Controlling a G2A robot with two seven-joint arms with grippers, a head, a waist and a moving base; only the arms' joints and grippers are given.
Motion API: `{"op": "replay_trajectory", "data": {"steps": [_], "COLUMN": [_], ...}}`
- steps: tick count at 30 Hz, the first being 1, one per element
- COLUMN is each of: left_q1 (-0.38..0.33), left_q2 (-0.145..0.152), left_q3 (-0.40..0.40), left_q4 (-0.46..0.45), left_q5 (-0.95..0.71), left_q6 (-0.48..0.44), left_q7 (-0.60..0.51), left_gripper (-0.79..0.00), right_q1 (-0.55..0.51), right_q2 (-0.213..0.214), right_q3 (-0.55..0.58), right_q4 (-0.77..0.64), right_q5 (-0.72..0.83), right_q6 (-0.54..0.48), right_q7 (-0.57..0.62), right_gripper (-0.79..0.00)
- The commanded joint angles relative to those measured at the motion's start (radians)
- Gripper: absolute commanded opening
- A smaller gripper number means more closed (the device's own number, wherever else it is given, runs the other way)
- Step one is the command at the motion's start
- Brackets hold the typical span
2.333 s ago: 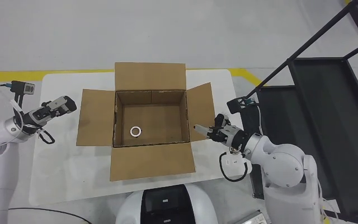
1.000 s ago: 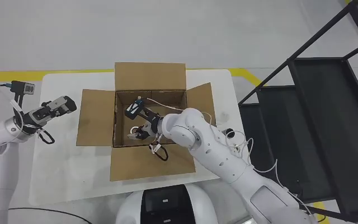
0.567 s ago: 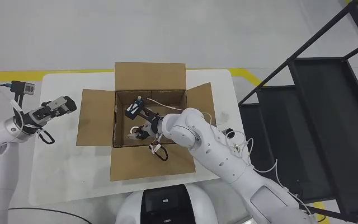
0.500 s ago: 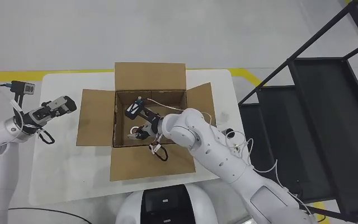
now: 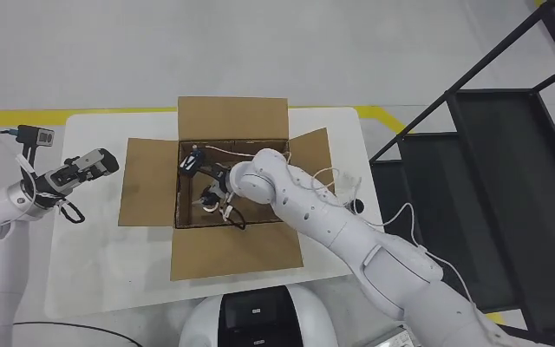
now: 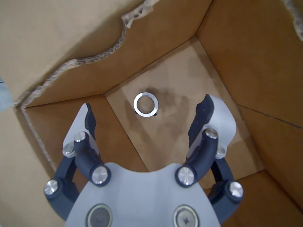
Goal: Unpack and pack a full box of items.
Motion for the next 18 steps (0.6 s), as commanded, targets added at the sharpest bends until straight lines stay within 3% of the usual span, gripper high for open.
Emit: {"op": "replay_trajectory", "data": {"steps": [1, 9, 18], "left_q1": [0.000, 0.000, 0.000], "left_q2": [0.000, 0.000, 0.000], "left_q3": [0.000, 0.000, 0.000], "left_q4": [0.000, 0.000, 0.000], "left_q5": [0.000, 0.000, 0.000], "left_q6": [0.000, 0.000, 0.000], "left_q7": [0.000, 0.000, 0.000], "left_gripper": [0.000, 0.000, 0.000], "right_q1": [0.018, 0.062, 0.097], "right_q2": [-0.018, -0.092, -0.151], "right_q3": [-0.026, -0.104, -0.140], "right_q4": [0.058, 0.225, 0.358], "right_q5": [0.002, -0.007, -0.037], "right_q6": [-0.011, -0.026, -0.001], "right_q7": [-0.012, -0.074, -0.129], "right_gripper": [0.000, -0.028, -0.228]}}
